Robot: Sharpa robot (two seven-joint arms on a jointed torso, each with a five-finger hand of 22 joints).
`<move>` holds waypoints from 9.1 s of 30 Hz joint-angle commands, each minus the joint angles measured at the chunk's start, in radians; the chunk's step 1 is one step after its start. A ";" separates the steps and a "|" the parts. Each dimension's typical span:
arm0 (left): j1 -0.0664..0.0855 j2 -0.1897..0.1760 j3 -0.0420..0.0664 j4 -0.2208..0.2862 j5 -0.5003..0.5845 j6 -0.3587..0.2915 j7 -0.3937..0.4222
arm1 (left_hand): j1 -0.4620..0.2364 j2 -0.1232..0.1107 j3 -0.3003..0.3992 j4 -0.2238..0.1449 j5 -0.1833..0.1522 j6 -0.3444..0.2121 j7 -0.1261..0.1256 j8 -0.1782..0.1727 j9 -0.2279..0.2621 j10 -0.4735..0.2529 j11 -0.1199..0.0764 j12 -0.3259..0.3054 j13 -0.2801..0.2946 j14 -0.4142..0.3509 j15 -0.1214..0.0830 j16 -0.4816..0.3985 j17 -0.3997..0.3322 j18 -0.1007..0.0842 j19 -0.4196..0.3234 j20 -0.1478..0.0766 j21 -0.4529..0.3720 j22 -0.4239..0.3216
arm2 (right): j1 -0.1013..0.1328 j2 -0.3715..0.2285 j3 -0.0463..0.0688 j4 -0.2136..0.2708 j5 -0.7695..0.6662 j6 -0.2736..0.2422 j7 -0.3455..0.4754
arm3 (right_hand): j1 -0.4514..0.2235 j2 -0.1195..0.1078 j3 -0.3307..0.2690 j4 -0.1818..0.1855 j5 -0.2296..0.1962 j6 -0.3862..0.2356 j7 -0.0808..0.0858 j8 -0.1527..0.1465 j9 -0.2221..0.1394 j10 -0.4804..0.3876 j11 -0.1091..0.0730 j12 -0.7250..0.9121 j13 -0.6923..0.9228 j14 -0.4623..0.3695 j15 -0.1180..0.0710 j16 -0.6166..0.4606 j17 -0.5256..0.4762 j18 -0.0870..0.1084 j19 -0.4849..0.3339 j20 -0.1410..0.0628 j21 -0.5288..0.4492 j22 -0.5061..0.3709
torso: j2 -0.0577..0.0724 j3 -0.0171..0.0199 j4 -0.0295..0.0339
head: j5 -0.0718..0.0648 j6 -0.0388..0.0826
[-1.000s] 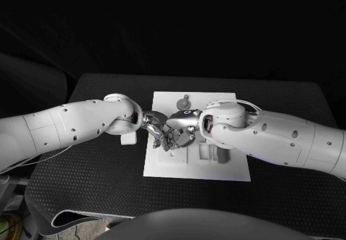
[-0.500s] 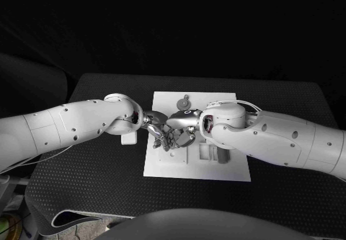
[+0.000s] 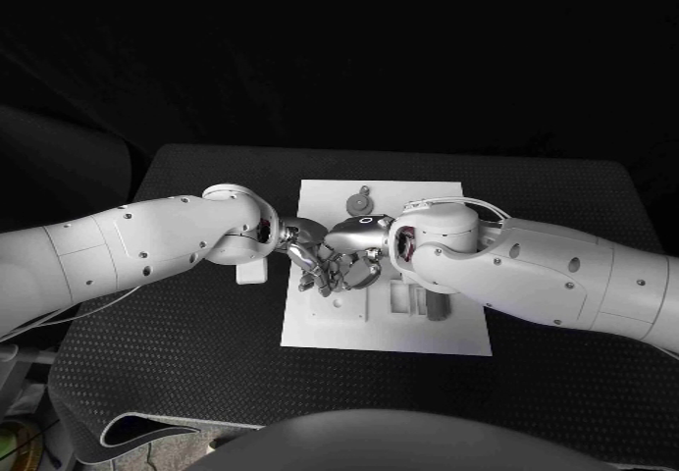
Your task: Assemble the parts on the task board
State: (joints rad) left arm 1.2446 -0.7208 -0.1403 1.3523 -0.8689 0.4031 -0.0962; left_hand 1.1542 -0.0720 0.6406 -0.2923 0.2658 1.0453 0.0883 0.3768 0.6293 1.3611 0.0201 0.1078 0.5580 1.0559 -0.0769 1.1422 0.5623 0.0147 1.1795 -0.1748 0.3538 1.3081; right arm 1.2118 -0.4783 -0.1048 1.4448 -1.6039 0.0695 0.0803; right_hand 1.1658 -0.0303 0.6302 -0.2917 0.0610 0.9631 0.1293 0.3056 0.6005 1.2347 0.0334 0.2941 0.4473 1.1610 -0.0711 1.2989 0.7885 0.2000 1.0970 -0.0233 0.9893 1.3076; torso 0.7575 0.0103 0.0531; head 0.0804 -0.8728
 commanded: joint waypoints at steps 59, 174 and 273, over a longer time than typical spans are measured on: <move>0.001 0.006 0.001 -0.009 0.059 -0.093 0.004 | 0.001 0.012 -0.023 0.000 -0.070 -0.051 0.030 -0.062 0.016 -0.014 0.005 0.004 0.020 -0.020 0.001 -0.005 0.019 0.015 -0.021 0.002 0.004 0.017 | -0.004 -0.024 -0.001 0.010 0.065 -0.061 -0.014 | -0.002 0.005 0.036 -0.001 0.004 0.028 -0.006 0.012 0.009 0.035 -0.008 -0.006 0.007 0.016 -0.013 -0.008 -0.001 0.062 0.011 -0.008 0.006 0.016 | 0.000 0.0001 0.0002 | 0.002 0.000; 0.016 -0.084 0.017 -0.194 0.453 -0.519 0.383 | -0.060 -0.045 -0.118 0.002 -0.165 -0.163 0.073 -0.079 -0.111 -0.231 0.102 -0.041 -0.143 -0.193 0.190 -0.476 -0.168 0.038 -0.256 0.188 -0.282 -0.210 | -0.065 -0.047 -0.033 -0.016 -0.326 -0.192 -0.067 | -0.001 -0.015 0.046 0.000 0.003 0.048 -0.015 0.018 0.018 0.060 -0.017 -0.012 0.014 0.038 -0.021 -0.012 0.000 0.062 0.027 -0.017 0.016 0.017 | 0.000 -0.0008 0.0004 | 0.020 0.000; 0.016 -0.084 0.017 -0.208 0.454 -0.488 0.362 | -0.060 -0.048 -0.126 0.003 -0.155 -0.185 0.089 -0.081 -0.121 -0.254 0.115 -0.040 -0.181 -0.175 0.189 -0.509 -0.150 0.038 -0.250 0.188 -0.283 -0.228 | -0.072 -0.028 -0.047 -0.045 -0.276 -0.161 -0.080 | -0.056 -0.105 0.044 0.017 0.003 -0.078 0.029 -0.063 -0.011 0.013 0.017 -0.059 0.019 0.012 0.011 -0.023 0.012 0.062 0.017 -0.002 -0.009 0.007 | 0.000 0.0001 0.0009 | 0.017 0.000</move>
State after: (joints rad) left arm 1.2591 -0.8053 -0.1241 1.1443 -0.4206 -0.1047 0.2632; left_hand 1.0934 -0.1118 0.5191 -0.2895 0.1052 0.8663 0.1748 0.2933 0.5088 1.1136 0.1369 0.0666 0.3789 0.8736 0.1087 0.6377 0.4115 0.0524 0.9258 0.0109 0.0751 1.0816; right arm 1.1410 -0.5063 -0.1513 1.3992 -1.8940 -0.0891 0.0023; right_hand 1.1079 -0.1249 0.6759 -0.2801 0.0581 0.9065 0.1410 0.2468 0.5899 1.2488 0.0446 0.2384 0.4655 1.1769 -0.0642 1.2809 0.7996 0.2000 1.1087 -0.0281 0.9858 1.3076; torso 0.7573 0.0101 0.0531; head 0.0979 -0.8728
